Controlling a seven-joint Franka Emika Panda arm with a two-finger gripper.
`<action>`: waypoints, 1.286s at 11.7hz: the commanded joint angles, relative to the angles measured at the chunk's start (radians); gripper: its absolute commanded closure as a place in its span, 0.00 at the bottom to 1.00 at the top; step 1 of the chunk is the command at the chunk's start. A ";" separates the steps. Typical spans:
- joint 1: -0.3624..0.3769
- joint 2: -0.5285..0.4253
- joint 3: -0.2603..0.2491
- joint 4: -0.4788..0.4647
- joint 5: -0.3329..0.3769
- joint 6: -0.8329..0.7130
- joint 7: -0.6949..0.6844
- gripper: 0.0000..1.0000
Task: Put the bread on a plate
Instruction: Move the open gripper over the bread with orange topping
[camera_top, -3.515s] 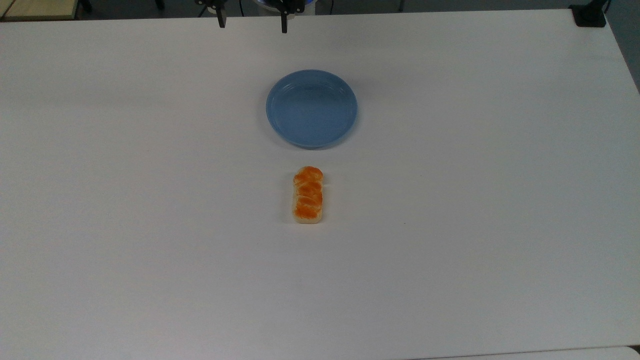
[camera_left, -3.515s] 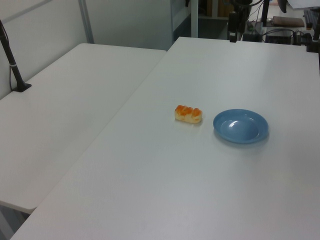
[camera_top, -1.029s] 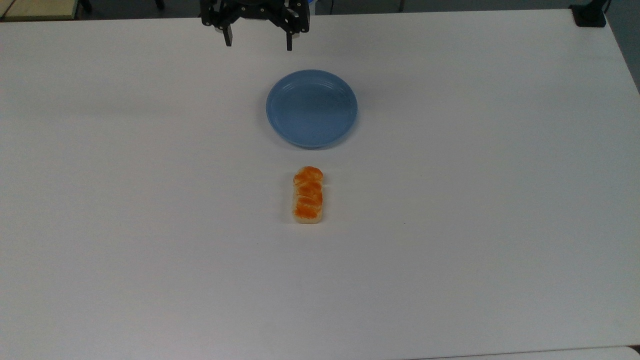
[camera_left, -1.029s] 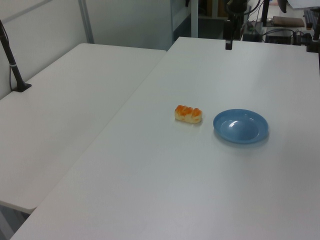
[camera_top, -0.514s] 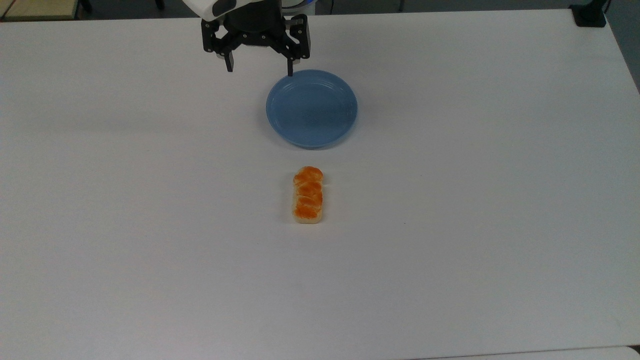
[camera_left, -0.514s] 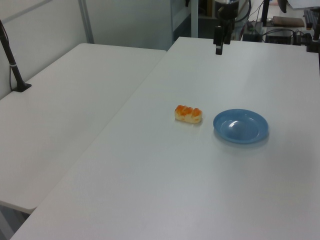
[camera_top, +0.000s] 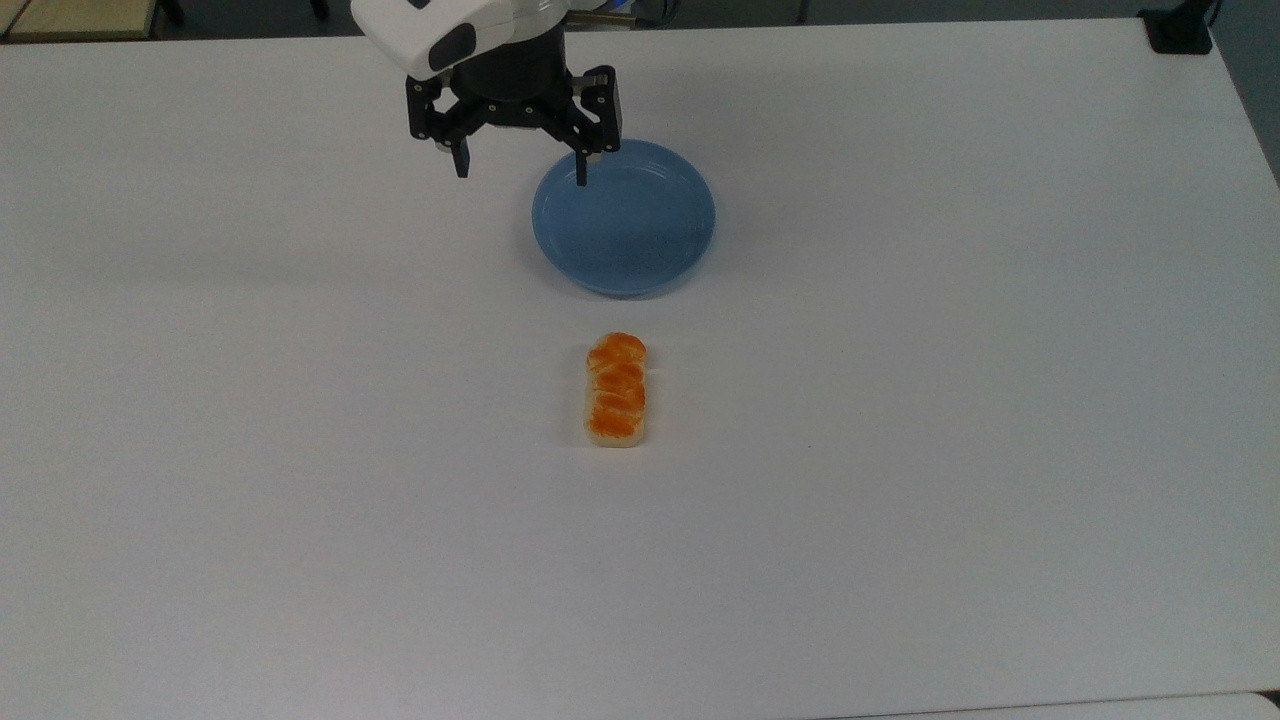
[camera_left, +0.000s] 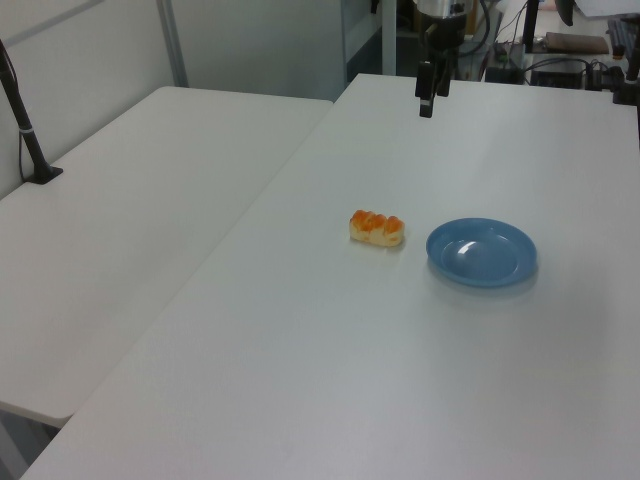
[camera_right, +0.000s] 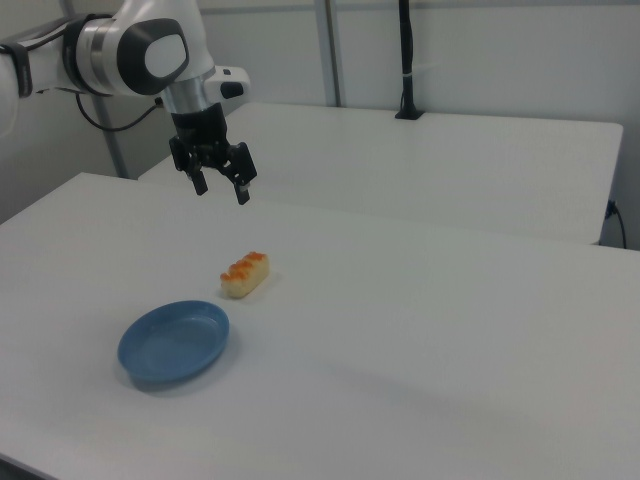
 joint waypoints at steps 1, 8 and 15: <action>0.000 0.006 -0.003 0.007 0.021 0.018 -0.015 0.00; 0.005 0.110 -0.002 0.065 0.021 0.070 -0.007 0.00; 0.087 0.301 0.000 0.087 0.011 0.245 0.072 0.00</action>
